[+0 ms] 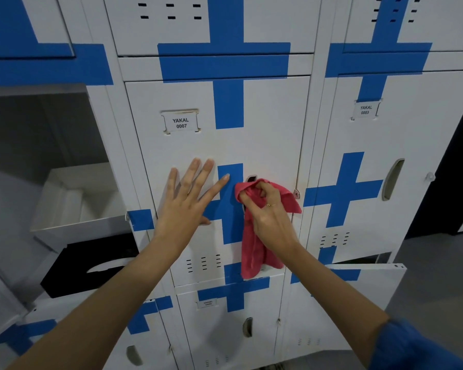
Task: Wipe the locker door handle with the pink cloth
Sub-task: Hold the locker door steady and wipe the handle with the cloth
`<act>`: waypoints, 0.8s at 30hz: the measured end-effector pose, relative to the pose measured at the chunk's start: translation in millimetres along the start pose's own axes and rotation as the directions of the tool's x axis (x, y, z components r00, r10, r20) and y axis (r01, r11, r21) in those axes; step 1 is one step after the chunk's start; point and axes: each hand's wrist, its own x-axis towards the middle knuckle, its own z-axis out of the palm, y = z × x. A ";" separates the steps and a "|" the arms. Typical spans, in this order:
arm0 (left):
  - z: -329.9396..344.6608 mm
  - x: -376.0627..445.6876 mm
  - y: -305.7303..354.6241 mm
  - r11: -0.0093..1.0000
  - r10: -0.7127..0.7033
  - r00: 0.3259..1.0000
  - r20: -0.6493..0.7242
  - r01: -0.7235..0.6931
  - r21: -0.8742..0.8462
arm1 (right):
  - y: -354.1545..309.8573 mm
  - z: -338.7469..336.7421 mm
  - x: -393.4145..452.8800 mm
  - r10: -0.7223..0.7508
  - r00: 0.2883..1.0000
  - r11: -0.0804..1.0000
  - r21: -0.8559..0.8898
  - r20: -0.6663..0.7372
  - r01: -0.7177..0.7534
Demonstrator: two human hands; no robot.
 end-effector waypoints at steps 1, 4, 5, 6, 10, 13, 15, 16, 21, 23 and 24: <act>-0.1 -0.1 0.2 1.000 -0.001 1.000 -0.001 0.001 0.002 | 1.9 1.7 -4.2 -0.003 1.000 0.999 -0.036 0.026 0.004; -0.6 -0.1 0.2 1.000 -0.003 1.000 0.003 0.003 0.006 | 8.9 10.3 -14.8 0.055 0.995 0.998 0.014 0.088 -0.057; -1.2 0.0 0.0 1.000 -0.003 1.000 0.006 0.003 0.006 | 7.8 9.7 -17.7 0.103 0.986 0.991 0.073 0.128 -0.113; -1.4 -0.1 0.0 1.000 -0.003 1.000 0.009 0.003 0.006 | 10.1 11.7 -21.5 0.128 0.979 0.983 0.107 0.160 -0.146; -1.5 -0.3 -0.3 1.000 -0.004 1.000 0.007 0.004 0.000 | 19.2 13.4 -27.5 0.235 0.938 0.942 0.179 0.256 -0.285; -0.8 0.0 -0.1 1.000 -0.004 1.000 0.009 0.004 -0.007 | 20.1 12.7 -28.0 0.300 0.906 0.894 0.243 0.300 -0.377; -0.7 0.2 -0.1 1.000 -0.003 1.000 0.016 0.003 -0.007 | 19.0 11.4 -28.8 0.323 0.892 0.869 0.273 0.316 -0.411; -0.7 0.3 0.0 1.000 -0.002 1.000 0.018 0.002 -0.009 | 19.5 10.1 -30.1 0.325 0.888 0.866 0.275 0.326 -0.418; 0.5 -0.1 -0.2 1.000 0.000 1.000 0.014 0.001 -0.016 | 33.5 -0.7 -43.8 0.330 0.872 0.883 0.209 0.362 -0.421; 1.2 0.7 -0.6 1.000 -0.001 1.000 0.013 0.002 -0.016 | 42.5 -3.9 -49.5 0.317 0.896 0.900 0.199 0.311 -0.388; 1.4 0.9 -1.1 1.000 0.000 1.000 0.014 0.000 -0.015 | 42.9 -6.2 -49.3 0.289 0.917 0.921 0.181 0.274 -0.344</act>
